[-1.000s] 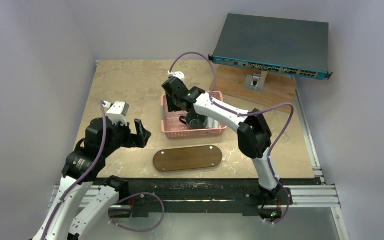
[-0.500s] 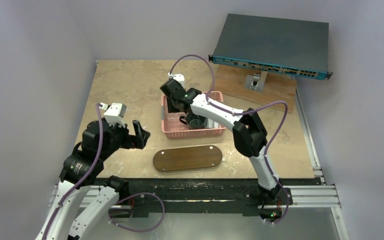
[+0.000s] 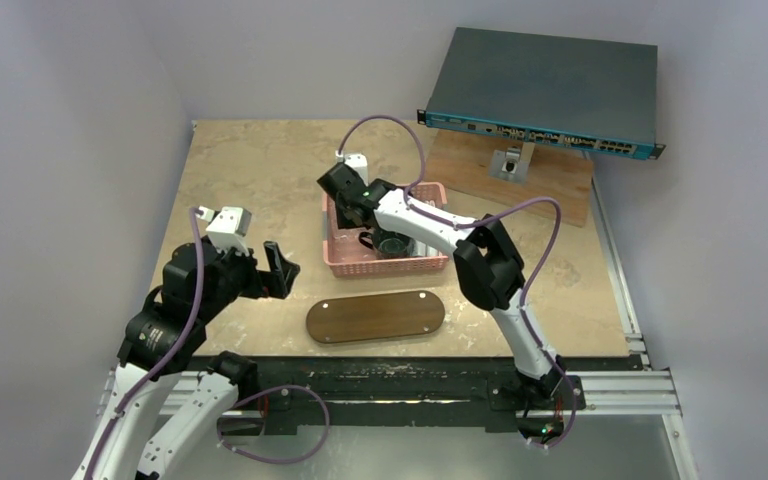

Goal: Prepare toiletry sets of a toothbrush and toothpaste on the tray

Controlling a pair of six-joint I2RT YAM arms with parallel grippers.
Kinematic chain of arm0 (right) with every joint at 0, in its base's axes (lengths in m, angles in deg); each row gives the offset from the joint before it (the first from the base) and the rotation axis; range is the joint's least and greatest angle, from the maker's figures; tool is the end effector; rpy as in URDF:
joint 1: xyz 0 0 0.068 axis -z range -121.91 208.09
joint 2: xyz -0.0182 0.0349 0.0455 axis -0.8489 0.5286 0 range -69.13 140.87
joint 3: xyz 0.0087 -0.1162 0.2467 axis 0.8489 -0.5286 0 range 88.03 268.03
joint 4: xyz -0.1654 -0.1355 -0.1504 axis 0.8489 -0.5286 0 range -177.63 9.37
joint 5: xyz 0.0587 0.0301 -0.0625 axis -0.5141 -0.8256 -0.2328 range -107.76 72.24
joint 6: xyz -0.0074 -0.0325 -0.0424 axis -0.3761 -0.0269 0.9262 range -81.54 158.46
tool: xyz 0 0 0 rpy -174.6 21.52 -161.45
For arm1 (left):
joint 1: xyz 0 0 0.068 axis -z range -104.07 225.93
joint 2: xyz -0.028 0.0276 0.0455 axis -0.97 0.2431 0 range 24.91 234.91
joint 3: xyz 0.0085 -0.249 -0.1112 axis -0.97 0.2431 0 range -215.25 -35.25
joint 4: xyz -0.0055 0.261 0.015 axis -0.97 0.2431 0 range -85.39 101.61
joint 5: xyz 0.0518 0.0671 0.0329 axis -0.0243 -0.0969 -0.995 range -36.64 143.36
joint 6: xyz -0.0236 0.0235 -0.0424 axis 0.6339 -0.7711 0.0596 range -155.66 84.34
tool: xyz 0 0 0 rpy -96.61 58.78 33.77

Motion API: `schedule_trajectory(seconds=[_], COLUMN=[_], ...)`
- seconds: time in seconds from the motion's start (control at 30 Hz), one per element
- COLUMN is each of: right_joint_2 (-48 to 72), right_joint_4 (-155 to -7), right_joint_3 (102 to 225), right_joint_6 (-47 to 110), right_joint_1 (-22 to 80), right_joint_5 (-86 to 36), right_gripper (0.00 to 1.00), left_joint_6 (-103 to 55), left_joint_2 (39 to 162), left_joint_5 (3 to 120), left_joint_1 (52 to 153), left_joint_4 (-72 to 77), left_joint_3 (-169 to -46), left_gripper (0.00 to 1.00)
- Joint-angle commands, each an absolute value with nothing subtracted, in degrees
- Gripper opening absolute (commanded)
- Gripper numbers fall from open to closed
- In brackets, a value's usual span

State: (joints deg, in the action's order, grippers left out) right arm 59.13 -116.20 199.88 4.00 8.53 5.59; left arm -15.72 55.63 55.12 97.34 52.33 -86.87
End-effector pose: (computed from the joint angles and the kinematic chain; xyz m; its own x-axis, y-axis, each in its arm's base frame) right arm 0.3358 0.3722 0.2251 -0.7271 -0.0524 -0.6845 -0.1565 0.9835 0.0909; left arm 0.0912 -0.0369 0.3424 -0.5280 -0.1590 -0.8342 0.2237 0.9216 -0.3173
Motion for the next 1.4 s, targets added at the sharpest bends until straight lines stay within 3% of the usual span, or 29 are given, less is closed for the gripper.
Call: schedule_trajectory(seconds=[0.0, 0.3, 0.4, 0.47, 1.37], right_joint_2=[59.3, 60.0, 59.9, 59.4, 49.1], right_joint_4=[-117.1, -117.9, -117.6, -117.5, -115.3], right_joint_3=[202.9, 203.2, 203.6, 203.7, 202.5], right_joint_6=[3.3, 3.3, 3.7, 3.8, 6.8], right_joint_1=[8.7, 8.7, 8.7, 8.6, 6.6], right_joint_5=[7.9, 11.4, 11.8, 11.9, 17.3], right_gripper=[0.37, 0.24, 0.13, 0.0, 0.0], left_joint_6=[-15.8, -15.8, -15.8, -15.8, -15.9], left_joint_2=[55.2, 55.4, 55.4, 55.5, 56.1], left_joint_5=[54.9, 54.8, 54.6, 54.5, 54.0], left_joint_1=[97.5, 97.5, 97.5, 97.5, 97.5], left_joint_4=[51.1, 51.2, 51.2, 51.2, 51.5], left_joint_3=[-86.3, -86.3, -86.4, -86.4, -86.5], left_gripper=[1.0, 1.0, 1.0, 1.0, 1.0])
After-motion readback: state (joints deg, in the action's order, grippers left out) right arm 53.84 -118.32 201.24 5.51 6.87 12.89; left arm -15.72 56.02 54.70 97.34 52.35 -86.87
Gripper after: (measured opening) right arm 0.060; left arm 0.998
